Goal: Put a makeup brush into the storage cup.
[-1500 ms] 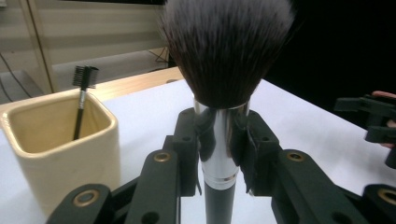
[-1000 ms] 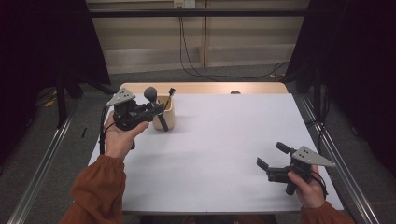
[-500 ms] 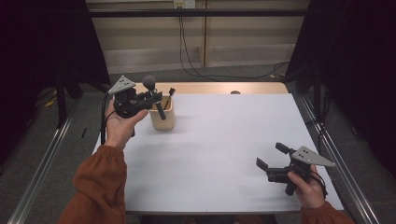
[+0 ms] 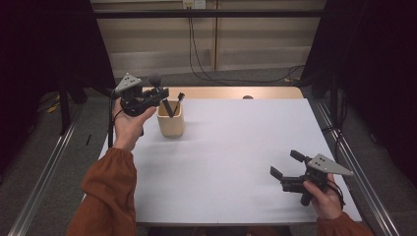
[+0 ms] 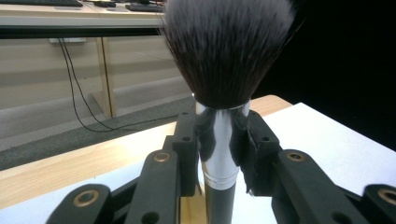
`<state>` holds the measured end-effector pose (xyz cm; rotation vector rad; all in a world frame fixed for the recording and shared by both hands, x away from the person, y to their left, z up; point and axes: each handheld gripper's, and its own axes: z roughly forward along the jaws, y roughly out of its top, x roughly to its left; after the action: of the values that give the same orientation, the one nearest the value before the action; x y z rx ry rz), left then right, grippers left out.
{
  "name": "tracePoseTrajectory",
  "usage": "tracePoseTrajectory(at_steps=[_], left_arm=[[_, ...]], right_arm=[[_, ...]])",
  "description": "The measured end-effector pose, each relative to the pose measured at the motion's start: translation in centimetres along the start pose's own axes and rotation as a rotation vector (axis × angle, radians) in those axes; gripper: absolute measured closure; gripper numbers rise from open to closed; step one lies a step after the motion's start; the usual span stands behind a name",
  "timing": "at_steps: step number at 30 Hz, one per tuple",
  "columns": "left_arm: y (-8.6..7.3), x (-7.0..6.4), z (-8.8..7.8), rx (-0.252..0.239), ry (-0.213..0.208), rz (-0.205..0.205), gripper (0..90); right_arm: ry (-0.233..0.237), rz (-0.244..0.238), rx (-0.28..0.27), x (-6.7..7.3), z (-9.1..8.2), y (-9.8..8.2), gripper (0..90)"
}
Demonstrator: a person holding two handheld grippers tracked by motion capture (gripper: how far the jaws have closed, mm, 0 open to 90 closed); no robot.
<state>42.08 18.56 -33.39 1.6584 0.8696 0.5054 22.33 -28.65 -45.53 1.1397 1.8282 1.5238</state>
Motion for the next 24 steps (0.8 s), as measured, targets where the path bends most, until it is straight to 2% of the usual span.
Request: tracePoseTrajectory(at_steps=[3,7,15,18,24], left_arm=[[0.1,0.5,0.4,-0.005,0.015,0.018,70.7],[-0.1,1.1,1.0,-0.003,0.033,0.006,70.7],[-0.5,1.0,1.9,0.023,0.025,0.021,70.7],[-0.7,1.4,2.3,0.02,0.039,0.014,70.7],[-1.4,1.6,3.0,0.054,0.053,0.037,70.7]], right_arm=[[0.001,0.001,0.002,0.1,0.1,0.0,0.0],[0.007,-0.004,0.001,0.1,0.0,0.0,0.0],[0.009,0.003,0.001,0.1,0.1,0.0,0.1],[0.011,0.0,0.002,0.1,0.0,0.0,0.2],[0.011,0.0,0.0,0.0,0.0,-0.1,0.2]])
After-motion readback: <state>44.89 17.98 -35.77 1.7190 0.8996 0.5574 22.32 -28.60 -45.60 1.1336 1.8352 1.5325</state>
